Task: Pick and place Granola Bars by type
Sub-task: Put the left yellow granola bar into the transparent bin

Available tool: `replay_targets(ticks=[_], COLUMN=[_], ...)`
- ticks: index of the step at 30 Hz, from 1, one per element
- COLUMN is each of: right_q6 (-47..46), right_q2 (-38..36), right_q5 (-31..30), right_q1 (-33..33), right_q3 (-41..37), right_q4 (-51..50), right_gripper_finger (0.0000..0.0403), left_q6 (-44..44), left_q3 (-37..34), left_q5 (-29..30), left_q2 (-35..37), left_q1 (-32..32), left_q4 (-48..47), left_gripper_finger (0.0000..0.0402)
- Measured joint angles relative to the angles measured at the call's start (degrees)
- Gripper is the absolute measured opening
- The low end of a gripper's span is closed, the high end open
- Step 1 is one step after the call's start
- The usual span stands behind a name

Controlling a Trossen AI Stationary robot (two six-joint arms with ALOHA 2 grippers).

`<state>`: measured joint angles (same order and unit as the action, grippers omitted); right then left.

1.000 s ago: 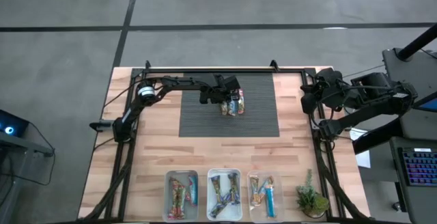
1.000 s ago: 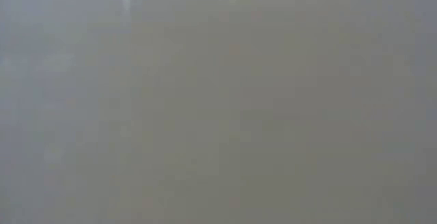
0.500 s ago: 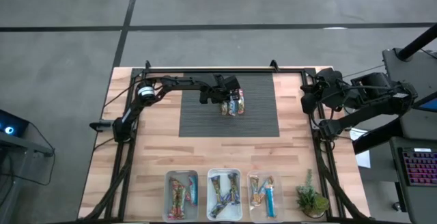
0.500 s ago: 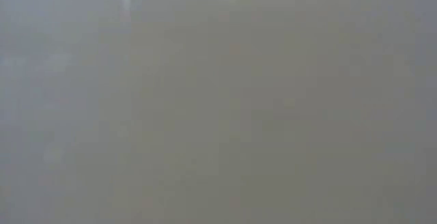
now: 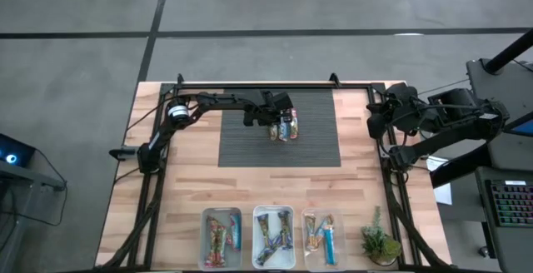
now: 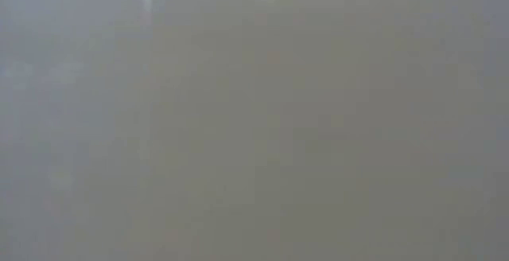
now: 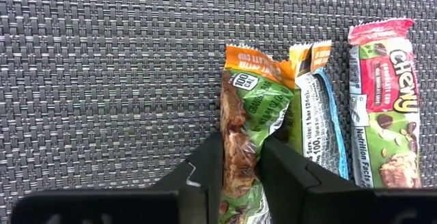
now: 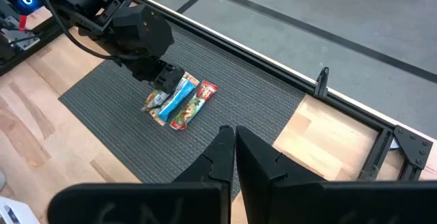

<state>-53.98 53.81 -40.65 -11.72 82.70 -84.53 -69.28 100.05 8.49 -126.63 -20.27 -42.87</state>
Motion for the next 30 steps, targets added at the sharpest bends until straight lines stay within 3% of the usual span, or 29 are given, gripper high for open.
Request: replay_targets(ticks=[17,30], right_q6=[0.0,0.0], right_q2=[0.0,0.0], right_q5=[0.0,0.0], right_q1=[0.0,0.0], right_q3=[0.0,0.0], right_q4=[0.0,0.0], right_gripper_finger=[0.0008,0.0008], left_q6=[4.5,13.4], left_q3=[1.7,7.4], left_q5=[-1.9,-1.1], left_q2=[0.2,0.3], left_q1=[0.2,0.2], left_q4=[-0.7,-9.0], left_gripper_finger=[0.0050,0.0050])
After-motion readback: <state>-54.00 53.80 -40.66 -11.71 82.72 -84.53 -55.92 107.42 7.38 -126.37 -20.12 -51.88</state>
